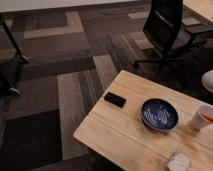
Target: Place the pepper in the ceramic cup
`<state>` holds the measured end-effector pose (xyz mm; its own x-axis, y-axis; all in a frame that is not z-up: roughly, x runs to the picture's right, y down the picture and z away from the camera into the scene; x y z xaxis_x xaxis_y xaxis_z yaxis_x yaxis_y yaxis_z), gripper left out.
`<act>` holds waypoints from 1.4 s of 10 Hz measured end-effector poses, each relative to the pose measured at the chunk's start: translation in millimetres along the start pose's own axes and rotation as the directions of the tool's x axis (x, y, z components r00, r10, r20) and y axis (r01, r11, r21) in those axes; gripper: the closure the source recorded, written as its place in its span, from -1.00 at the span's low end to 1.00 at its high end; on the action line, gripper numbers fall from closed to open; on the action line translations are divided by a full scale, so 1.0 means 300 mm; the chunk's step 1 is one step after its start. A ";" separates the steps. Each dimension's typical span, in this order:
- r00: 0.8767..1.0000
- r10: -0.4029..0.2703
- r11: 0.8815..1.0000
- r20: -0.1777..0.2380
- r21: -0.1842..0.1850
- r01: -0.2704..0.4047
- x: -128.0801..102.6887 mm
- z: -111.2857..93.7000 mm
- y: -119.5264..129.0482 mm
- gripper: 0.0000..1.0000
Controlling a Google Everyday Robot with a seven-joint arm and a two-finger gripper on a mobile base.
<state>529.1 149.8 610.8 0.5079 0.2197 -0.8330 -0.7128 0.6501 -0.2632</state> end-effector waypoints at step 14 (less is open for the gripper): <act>1.000 0.000 1.000 0.020 0.025 -0.001 -0.096 -0.034 -0.037 0.58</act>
<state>517.5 129.0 632.7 0.5170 0.2343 -0.8233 -0.7008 0.6681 -0.2499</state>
